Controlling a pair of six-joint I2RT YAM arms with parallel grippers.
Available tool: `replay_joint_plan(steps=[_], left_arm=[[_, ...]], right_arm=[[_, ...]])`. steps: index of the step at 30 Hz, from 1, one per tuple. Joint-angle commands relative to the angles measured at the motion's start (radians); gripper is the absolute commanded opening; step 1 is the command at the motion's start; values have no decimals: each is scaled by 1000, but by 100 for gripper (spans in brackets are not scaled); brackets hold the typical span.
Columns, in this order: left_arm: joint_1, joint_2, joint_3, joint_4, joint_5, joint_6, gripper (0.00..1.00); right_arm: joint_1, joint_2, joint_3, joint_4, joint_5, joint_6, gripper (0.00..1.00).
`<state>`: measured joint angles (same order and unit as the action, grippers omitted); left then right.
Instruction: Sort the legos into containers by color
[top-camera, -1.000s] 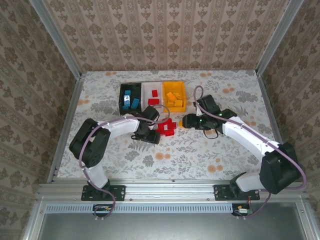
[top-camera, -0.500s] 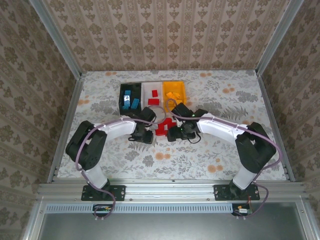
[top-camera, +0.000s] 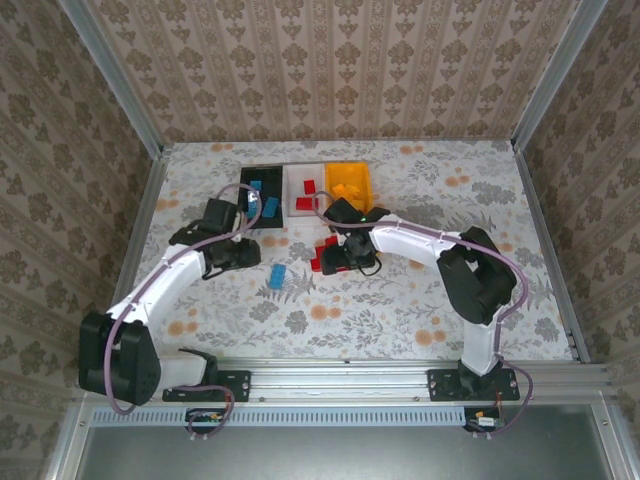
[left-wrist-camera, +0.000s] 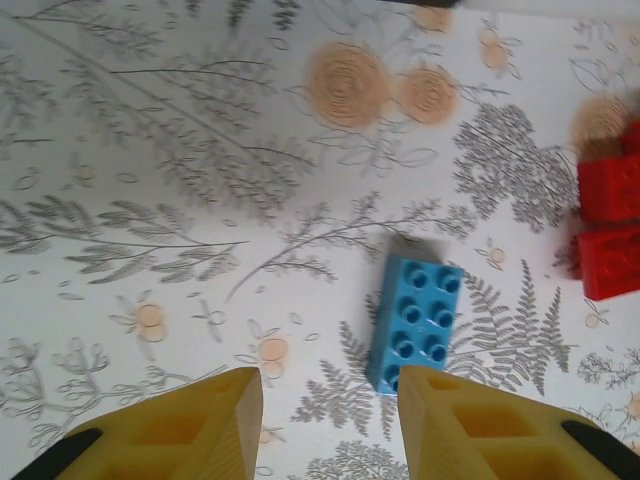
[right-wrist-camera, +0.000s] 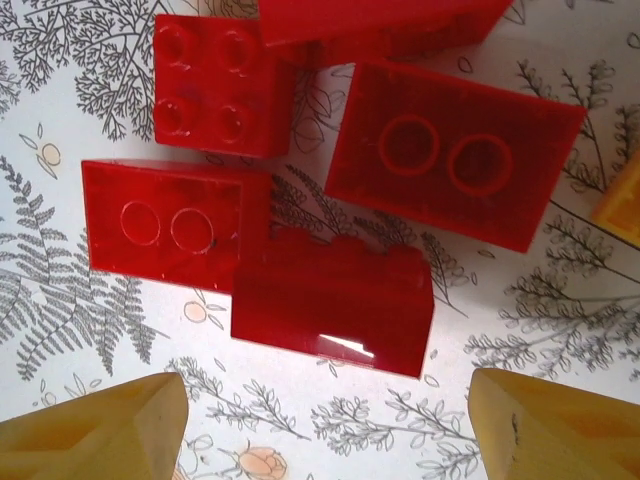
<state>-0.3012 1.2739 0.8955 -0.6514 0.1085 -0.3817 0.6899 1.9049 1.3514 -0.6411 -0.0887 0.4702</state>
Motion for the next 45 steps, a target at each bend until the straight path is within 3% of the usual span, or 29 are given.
replay_joint_plan(steps=[1,3,7,12,16,20,28,30,33,36,40,45], left_arm=[[45,5,47,-52,76,59,41],[50,16,55,-52,96,64,44],[21,25,30,-19,119,48,61],[-45,51,-5,19,103,31,76],[-104,103,4,31,75,36,100],[-147,159,16,45,37,43,100],[-248,308,45,71,-38,70,100],[-257,347,55,80,-50,72,94],[-263,394,74,93,-59,74,75],[-269,435,97,100,-69,81,65],[-276,479,126,96,-69,93,38],[-273,469,118,84,-74,89,21]], right_arm=[[14,47,58,-56,27,-22,75],[18,68,78,-71,39,-26,75],[22,106,107,-100,74,-35,73],[21,134,115,-96,93,-35,64],[21,139,119,-83,102,-25,55],[21,105,91,-73,105,-16,45],[20,-53,-33,-62,144,-2,37],[19,-96,-61,-64,150,2,37],[17,-155,-88,-67,153,7,36],[12,-207,-97,-62,146,10,36],[3,-258,-89,-55,140,15,36],[-7,-283,-72,-49,128,22,36]])
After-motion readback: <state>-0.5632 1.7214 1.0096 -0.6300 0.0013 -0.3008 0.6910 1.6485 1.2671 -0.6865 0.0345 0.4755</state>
